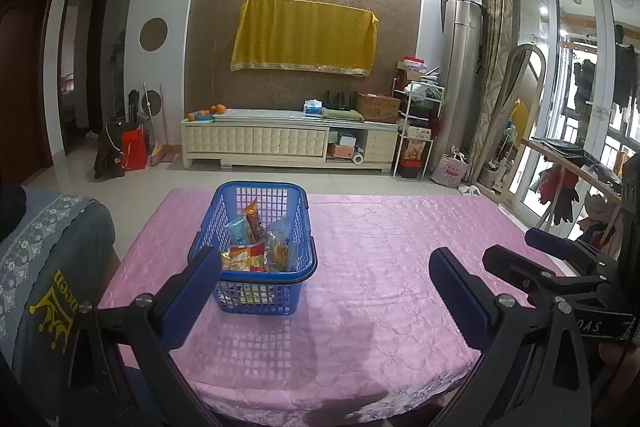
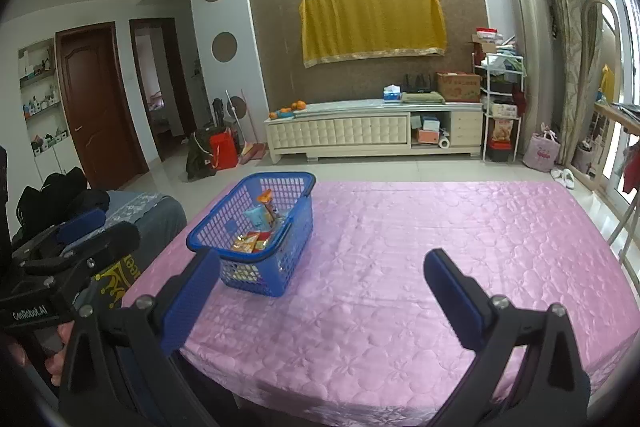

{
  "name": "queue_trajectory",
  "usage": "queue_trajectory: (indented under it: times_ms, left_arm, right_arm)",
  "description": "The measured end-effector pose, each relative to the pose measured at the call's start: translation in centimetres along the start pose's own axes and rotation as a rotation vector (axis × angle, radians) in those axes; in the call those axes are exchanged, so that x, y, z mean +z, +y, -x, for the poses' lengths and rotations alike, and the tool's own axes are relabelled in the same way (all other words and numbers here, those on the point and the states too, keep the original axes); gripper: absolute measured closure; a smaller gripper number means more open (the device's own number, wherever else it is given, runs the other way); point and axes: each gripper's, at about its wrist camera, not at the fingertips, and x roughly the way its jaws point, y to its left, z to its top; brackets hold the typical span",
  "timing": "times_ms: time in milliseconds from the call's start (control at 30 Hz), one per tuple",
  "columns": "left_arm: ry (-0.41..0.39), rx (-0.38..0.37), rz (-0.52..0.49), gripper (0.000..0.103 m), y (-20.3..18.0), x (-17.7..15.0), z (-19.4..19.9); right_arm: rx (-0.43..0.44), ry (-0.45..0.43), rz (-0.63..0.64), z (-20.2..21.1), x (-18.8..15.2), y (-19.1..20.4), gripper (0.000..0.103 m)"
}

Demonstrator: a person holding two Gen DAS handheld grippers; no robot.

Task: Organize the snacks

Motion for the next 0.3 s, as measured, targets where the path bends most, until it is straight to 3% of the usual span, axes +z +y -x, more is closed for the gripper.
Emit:
queue_trajectory:
  times_ms: [300]
  left_arm:
    - [0.007,-0.006,0.011,0.000,0.26,-0.12,0.09]
  right_arm:
    - [-0.002,0.004,-0.003,0.17,-0.02,0.10,0.000]
